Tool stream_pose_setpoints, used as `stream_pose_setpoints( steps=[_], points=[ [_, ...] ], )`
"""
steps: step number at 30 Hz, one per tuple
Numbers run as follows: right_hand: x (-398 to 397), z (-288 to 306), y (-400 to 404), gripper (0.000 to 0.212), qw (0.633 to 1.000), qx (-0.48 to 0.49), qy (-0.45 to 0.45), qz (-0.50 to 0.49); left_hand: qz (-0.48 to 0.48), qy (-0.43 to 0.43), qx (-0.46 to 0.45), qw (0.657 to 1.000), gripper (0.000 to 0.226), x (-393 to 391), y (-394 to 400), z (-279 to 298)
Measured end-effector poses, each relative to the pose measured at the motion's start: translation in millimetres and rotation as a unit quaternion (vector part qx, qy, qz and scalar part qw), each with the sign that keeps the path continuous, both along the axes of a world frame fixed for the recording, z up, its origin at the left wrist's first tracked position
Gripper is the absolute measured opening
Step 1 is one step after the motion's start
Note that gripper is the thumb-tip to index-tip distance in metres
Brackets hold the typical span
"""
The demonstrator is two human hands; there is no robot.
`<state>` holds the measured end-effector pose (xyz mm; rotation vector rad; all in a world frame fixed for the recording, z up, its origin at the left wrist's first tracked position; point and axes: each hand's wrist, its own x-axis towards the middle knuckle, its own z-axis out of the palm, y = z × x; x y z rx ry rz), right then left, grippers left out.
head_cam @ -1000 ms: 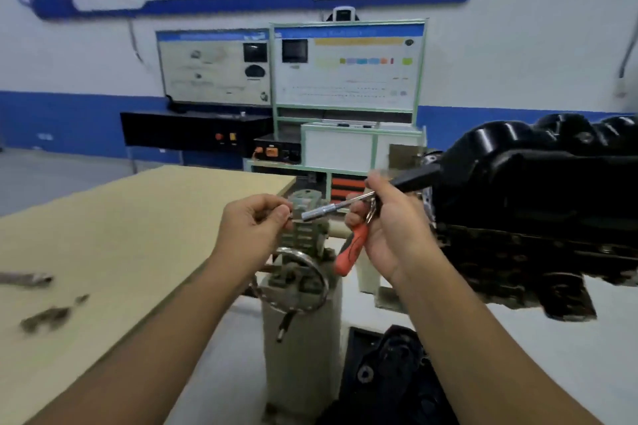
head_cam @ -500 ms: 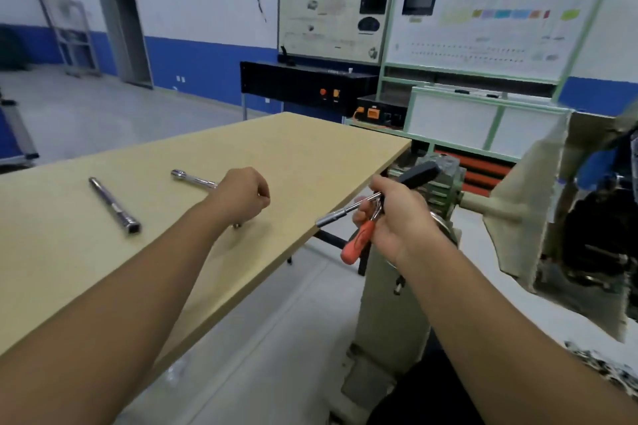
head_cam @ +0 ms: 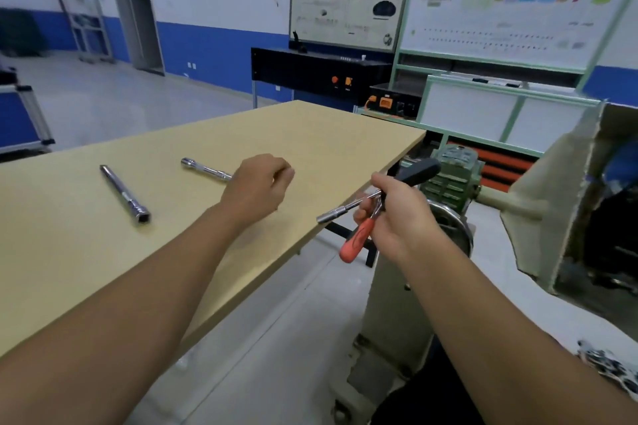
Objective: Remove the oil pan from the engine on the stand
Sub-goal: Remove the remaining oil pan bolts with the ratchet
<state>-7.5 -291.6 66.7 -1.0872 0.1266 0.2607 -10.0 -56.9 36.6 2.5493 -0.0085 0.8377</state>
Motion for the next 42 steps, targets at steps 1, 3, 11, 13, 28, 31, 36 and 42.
stream_pose_setpoints(
  steps=[1,3,11,13,28,31,36,42],
  points=[
    [-2.8,-0.7,-8.6,0.024,1.0,-0.006,-0.012,-0.004,-0.061,-0.004,-0.016,0.998,0.032,-9.5,-17.8,2.5],
    [-9.0,-1.0,-29.2,0.018,0.999,-0.006,-0.038,-0.017,-0.163,0.023,-0.02,0.986,0.041,-24.9,-65.8,4.5],
    [-29.1,13.1,-148.1,0.008,0.977,-0.018,-0.131,-0.166,-0.266,0.031,0.023,0.963,0.022,-17.1,-248.9,19.1],
    [-36.8,16.9,-183.2,0.007,0.962,-0.024,-0.169,-0.212,-0.356,0.053,-0.09,0.929,0.016,-19.8,-287.3,25.7],
    [-82.9,-10.7,-375.3,0.017,0.931,-0.121,-0.143,-0.314,-0.413,0.115,-0.271,0.862,0.051,-27.9,-504.6,-17.1],
    [-86.3,-21.8,-415.4,0.018,0.907,-0.135,-0.128,-0.377,-0.452,0.128,-0.271,0.84,0.06,-28.9,-526.0,-21.2],
    [-89.8,-38.2,-496.6,0.005,0.865,-0.131,-0.062,-0.481,-0.47,0.156,-0.26,0.829,0.053,-27.4,-559.9,-24.0],
    [-71.4,-72.8,-553.2,0.016,0.871,-0.18,0.042,-0.456,-0.427,0.181,-0.319,0.827,0.052,-16.7,-594.7,-47.7]
  ],
)
